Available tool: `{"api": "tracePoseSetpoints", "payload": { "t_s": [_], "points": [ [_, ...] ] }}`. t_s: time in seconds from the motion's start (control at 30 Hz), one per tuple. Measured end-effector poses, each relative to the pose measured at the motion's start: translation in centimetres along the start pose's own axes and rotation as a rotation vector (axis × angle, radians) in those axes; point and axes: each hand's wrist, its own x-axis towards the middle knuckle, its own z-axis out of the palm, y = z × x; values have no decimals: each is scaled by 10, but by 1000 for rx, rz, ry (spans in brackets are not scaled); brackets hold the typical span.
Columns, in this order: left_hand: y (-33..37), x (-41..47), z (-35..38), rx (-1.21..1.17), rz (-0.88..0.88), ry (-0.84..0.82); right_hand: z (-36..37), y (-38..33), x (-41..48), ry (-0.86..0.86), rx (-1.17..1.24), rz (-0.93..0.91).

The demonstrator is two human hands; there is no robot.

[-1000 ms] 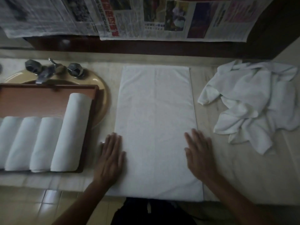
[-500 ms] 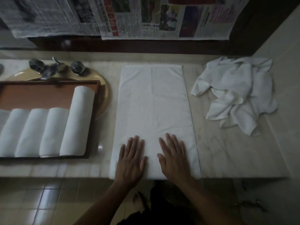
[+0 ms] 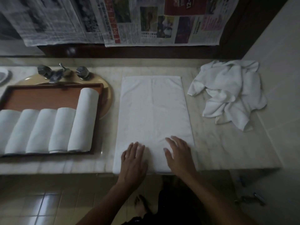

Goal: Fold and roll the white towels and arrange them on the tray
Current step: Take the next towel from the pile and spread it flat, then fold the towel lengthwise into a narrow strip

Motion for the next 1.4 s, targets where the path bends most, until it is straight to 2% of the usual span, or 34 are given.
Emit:
{"api": "tracePoseSetpoints", "payload": {
  "t_s": [0.13, 0.27, 0.6, 0.83, 0.97, 1.03, 1.1, 1.2, 1.27, 1.4],
  "points": [
    [32, 32, -17, -64, -5, 134, -32, 14, 59, 76, 54, 19],
    [69, 78, -20, -124, 0, 135, -59, 37, 136, 94, 65, 7],
    [156, 171, 9, -158, -21, 52, -81, 86, 329, -107, -1, 114],
    [176, 203, 31, -96, -130, 50, -72, 100, 393, -191, -100, 116],
    [182, 211, 38, 5, -164, 99, -76, 108, 414, -324, -91, 109],
    [187, 216, 40, 41, -171, 127, -87, 112, 424, -356, -43, 126],
    [193, 221, 42, 35, -177, 128, -99, 117, 433, -316, 16, 138],
    [203, 228, 41, 20, -161, 89, -108, 123, 436, -245, 104, 174],
    [208, 233, 43, 1, -149, 57, -109, 128, 435, -271, 199, 197],
    [200, 234, 32, -249, -172, 86, -120, 129, 434, -397, 567, 296]
  ]
}}
